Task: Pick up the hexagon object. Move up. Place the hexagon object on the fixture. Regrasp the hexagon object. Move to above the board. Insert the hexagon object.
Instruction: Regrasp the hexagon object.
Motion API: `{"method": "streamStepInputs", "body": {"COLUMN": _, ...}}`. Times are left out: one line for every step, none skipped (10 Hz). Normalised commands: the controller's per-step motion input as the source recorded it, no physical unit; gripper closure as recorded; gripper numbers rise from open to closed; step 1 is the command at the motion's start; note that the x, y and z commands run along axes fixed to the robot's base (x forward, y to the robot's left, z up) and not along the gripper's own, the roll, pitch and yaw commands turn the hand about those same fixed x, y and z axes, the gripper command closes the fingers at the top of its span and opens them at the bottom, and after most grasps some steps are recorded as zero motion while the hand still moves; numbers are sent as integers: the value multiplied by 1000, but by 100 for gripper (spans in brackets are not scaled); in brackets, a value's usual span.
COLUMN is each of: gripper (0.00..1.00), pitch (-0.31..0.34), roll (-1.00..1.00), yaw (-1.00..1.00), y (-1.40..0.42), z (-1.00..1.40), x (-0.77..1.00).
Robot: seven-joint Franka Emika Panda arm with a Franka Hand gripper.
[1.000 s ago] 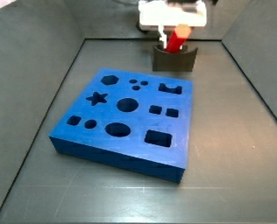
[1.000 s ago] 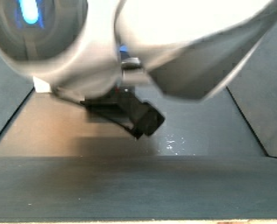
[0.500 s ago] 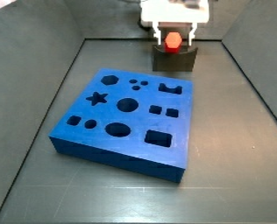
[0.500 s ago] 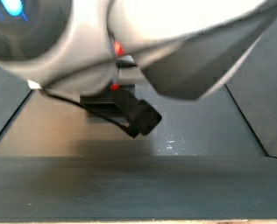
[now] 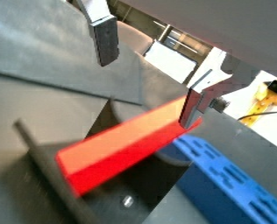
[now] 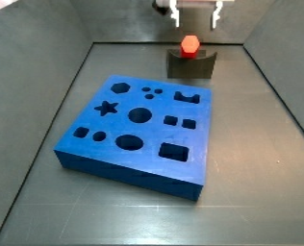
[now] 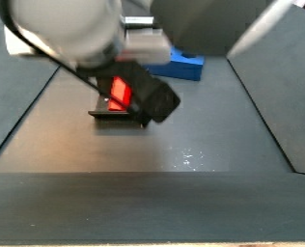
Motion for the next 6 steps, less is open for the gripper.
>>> {"method": "streamStepInputs", "body": {"gripper": 0, "pitch": -68, "roll": -32, "yaw": 71, "y": -5, "z": 347, "x": -58}}
{"method": "streamStepInputs", "body": {"gripper": 0, "pitch": 49, "roll": 1000, "yaw": 34, "y": -1000, "z": 842, "x": -22}}
{"method": "streamStepInputs", "body": {"gripper": 0, "pitch": 50, "roll": 1000, "yaw": 35, "y": -1000, "z": 803, "x": -13}}
{"method": "streamStepInputs", "body": {"gripper": 0, "pitch": 45, "roll": 1000, "yaw": 34, "y": -1000, "z": 769, "x": -32}}
{"method": "streamStepInputs", "body": {"gripper": 0, "pitch": 41, "roll": 1000, "yaw": 34, "y": -1000, "z": 738, "x": -42}}
{"method": "streamStepInputs", "body": {"gripper": 0, "pitch": 37, "roll": 1000, "yaw": 33, "y": -1000, "z": 654, "x": -44}}
